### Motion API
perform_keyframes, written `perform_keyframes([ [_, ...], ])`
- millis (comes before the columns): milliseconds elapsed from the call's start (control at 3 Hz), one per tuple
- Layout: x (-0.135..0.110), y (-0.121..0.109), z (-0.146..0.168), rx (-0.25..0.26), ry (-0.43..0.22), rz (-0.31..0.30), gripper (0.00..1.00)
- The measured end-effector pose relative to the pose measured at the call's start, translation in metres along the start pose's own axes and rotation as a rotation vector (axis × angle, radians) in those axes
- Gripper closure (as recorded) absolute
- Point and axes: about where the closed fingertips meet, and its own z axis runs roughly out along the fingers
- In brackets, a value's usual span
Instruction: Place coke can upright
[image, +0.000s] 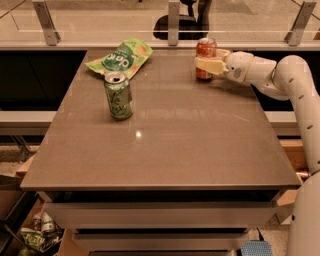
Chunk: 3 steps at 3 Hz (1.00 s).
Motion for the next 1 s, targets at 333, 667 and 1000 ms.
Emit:
perform_keyframes([
  [333,0.0003,0.0017,0.0036,-0.005,0.000,0.001,0.45],
  [667,0.0005,0.0035,0.0072,-0.011,0.000,0.002,0.22],
  [1000,0.0008,0.0059,0.0120,-0.018,0.000,0.003,0.00],
])
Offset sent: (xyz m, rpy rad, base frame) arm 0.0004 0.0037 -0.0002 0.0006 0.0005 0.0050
